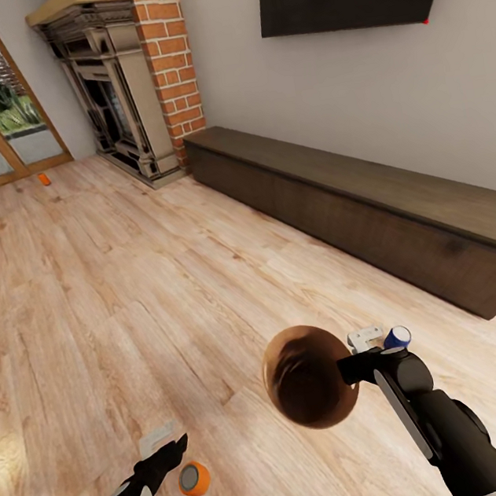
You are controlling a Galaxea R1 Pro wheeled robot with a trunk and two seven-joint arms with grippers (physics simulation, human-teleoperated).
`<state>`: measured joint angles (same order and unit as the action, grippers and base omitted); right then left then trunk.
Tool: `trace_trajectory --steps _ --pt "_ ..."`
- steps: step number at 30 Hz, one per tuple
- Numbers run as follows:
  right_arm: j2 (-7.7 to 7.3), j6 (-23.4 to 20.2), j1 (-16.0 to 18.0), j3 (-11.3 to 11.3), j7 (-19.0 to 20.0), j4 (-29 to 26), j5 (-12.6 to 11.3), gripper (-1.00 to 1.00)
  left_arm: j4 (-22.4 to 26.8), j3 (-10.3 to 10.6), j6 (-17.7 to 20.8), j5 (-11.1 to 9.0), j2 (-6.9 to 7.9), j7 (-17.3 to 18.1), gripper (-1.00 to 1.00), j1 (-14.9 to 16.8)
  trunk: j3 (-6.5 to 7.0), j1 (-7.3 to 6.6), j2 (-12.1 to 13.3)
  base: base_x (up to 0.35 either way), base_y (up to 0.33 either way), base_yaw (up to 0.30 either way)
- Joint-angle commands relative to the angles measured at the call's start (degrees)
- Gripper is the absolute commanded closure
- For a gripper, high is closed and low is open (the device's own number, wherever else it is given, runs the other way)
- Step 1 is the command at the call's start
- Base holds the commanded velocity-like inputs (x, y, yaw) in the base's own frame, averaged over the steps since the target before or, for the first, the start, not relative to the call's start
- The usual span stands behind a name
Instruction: Put the three can of soda from the living room inside the tash can in the kitchen.
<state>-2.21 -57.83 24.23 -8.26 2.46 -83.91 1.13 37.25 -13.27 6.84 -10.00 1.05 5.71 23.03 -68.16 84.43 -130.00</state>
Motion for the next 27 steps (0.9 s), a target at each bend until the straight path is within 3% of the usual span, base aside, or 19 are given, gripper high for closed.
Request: trace_trajectory --steps 1,27 --pt "0.01 0.0 0.02 0.0 0.26 -0.02 -1.04 1.0 -0.04 0.0 -0.06 0.01 0.0 0.0 -1.0 0.0 -0.09 -0.01 0.0 0.0 0.0 0.0" --pt "0.08 -0.11 0.03 -0.08 0.26 -0.13 -0.91 1.0 -0.32 0.0 -0.23 0.06 0.0 0.0 -1.0 0.0 -1.92 -0.01 0.0 0.0 0.0 0.0"
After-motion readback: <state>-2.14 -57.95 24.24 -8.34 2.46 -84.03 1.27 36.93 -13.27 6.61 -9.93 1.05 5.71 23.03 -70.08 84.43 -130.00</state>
